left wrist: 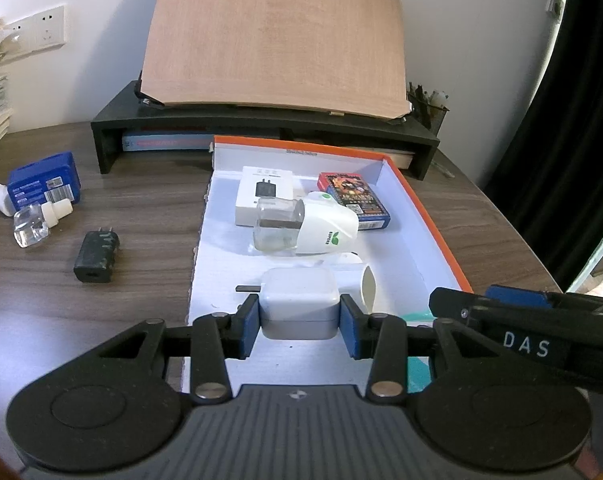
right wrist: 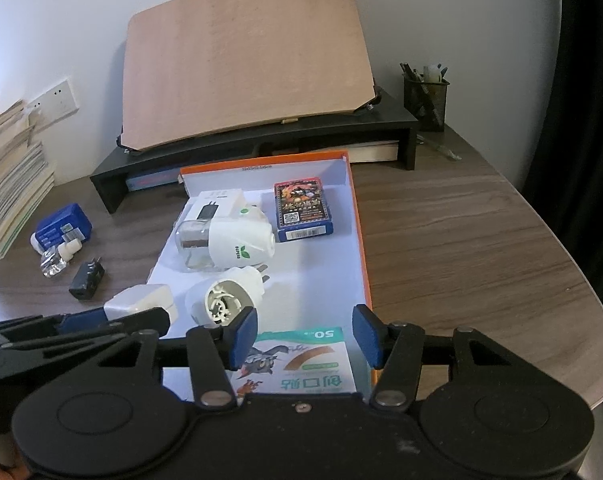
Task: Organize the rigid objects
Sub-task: 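Open the right tool to release the teal bandage box in the tray, then open the left tool to release the white cube charger in the tray, then move the left tool to the white pill bottle while the right tool approaches the black charger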
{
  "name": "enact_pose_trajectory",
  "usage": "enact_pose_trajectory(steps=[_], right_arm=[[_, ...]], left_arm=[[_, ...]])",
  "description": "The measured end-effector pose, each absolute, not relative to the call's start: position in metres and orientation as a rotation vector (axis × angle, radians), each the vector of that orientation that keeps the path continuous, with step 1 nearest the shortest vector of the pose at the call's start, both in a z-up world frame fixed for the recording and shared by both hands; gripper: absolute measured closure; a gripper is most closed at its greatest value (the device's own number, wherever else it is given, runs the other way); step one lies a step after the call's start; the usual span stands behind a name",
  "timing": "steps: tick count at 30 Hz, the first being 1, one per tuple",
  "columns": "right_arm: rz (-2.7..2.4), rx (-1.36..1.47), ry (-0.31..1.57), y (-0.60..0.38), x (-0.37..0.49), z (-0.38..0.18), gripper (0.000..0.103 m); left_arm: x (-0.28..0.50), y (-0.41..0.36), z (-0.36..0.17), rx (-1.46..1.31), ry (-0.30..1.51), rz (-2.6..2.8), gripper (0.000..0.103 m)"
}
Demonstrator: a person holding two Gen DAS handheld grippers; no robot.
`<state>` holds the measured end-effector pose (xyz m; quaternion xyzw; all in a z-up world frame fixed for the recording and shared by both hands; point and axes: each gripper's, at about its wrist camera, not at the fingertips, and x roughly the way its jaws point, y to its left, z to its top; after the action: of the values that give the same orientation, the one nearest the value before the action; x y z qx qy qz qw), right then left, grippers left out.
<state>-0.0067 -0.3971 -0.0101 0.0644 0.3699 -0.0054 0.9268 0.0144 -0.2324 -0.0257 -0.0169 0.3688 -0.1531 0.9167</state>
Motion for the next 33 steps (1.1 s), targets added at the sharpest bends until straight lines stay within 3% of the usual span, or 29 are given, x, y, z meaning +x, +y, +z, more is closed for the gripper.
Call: enact_pose_trajectory(steps=[8,22,28,33], right_arm=[[-0.033,0.131,0.736,-0.399,-0.009,-0.008,0.033],[-0.046,0.126,0.702,-0.39,-0.011,-0.004,0.029],[-0.044,0.12,0.671,-0.378,-0.007,0.0,0.02],[-0.007,0.106,0.678,-0.361,-0.002,0.0,0.018]], left_arm=[[0.018,-0.237,-0.03,-0.025,0.777,-0.34,0.061],[0.017,-0.227,-0.025,-0.036,0.755,-0.325,0.043],[0.019,-0.211,-0.017,-0.049,0.739,-0.28,0.032],[0.023,-0.193,-0.013,-0.066,0.745,-0.239,0.03]])
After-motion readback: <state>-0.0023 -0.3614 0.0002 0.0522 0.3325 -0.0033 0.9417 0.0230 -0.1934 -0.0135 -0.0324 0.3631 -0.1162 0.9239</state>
